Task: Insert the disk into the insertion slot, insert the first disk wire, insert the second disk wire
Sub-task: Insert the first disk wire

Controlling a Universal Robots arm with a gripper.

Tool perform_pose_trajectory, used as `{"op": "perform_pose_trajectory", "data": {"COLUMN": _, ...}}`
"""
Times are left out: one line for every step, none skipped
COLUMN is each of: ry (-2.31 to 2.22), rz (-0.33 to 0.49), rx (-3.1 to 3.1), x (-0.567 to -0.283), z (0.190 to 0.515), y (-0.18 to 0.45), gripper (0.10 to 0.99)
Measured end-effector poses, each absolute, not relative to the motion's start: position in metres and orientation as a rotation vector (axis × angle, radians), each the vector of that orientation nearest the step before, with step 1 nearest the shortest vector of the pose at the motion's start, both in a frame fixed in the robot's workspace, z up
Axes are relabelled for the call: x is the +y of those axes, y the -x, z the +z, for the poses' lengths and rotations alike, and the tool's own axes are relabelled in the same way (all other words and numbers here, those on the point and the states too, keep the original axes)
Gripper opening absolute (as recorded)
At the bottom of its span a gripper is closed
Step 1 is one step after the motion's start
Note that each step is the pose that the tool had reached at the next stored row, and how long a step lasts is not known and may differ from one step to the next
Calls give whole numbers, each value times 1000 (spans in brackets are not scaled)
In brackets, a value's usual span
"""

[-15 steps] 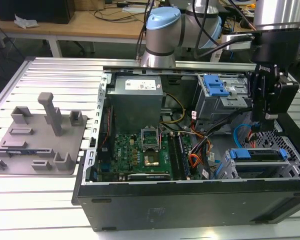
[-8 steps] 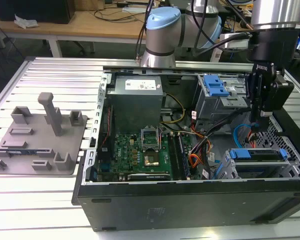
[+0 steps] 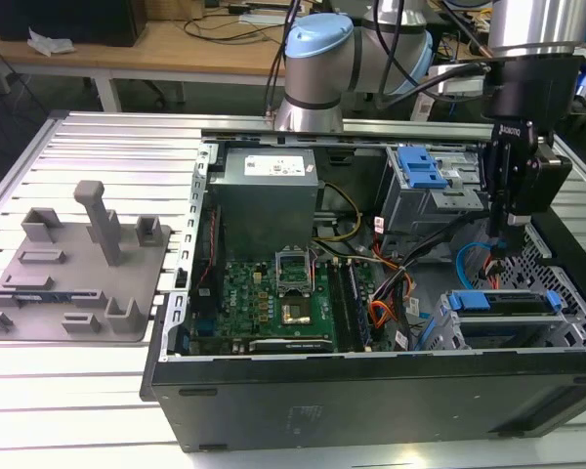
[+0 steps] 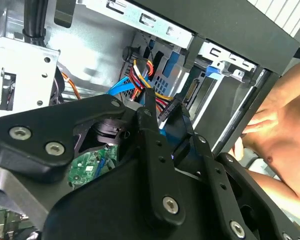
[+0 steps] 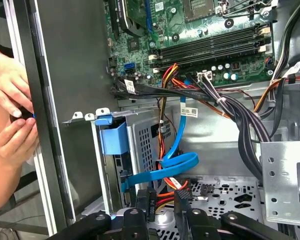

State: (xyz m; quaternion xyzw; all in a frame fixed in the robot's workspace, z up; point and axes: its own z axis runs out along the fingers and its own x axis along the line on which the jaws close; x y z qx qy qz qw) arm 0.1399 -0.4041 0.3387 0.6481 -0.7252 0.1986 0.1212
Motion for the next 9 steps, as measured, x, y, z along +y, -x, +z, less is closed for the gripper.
{"op": "perform_pose_trajectory", "data": {"ry": -1893, "rz": 583, "rx": -2119, "x": -404, "z": 338, "y": -140, "gripper": 349}}
{"op": "perform_pose_trajectory", "data": {"ry": -1893, "rz": 588, "rx": -2122, "x": -404, "z": 338, "y": -140, "gripper": 349}}
{"op": "perform_pose_trajectory", "data": {"ry": -1894, "rz": 595, "rx": -2126, "x": -404, "z": 338, "y": -140, "gripper": 349}}
{"op": "perform_pose_trajectory", "data": {"ry": -1894, "rz": 595, "rx": -2126, "x": -404, "z": 337, "y": -140, "gripper": 349}}
{"op": "perform_pose_trajectory", "data": {"ry": -1894, "rz": 595, "rx": -2126, "x": -404, "z": 337, "y": -140, "gripper": 349}}
{"op": "perform_pose_trajectory", "data": {"ry": -1894, "rz": 595, "rx": -2126, "x": -404, "z": 337, "y": -140, "gripper": 349}}
{"op": "perform_pose_trajectory", "data": {"ry": -1894, "rz": 595, "rx": -2126, "x": -404, "z": 337, "y": -140, "gripper": 349}}
{"op": "perform_pose_trajectory", "data": {"ry": -1894, "rz": 595, "rx": -2125, "x": -404, "z": 337, "y": -140, "gripper": 349}}
{"op": "perform_pose_trajectory", "data": {"ry": -1895, "rz": 595, "rx": -2125, "x": -404, "z": 336, "y": -140, "gripper": 349}}
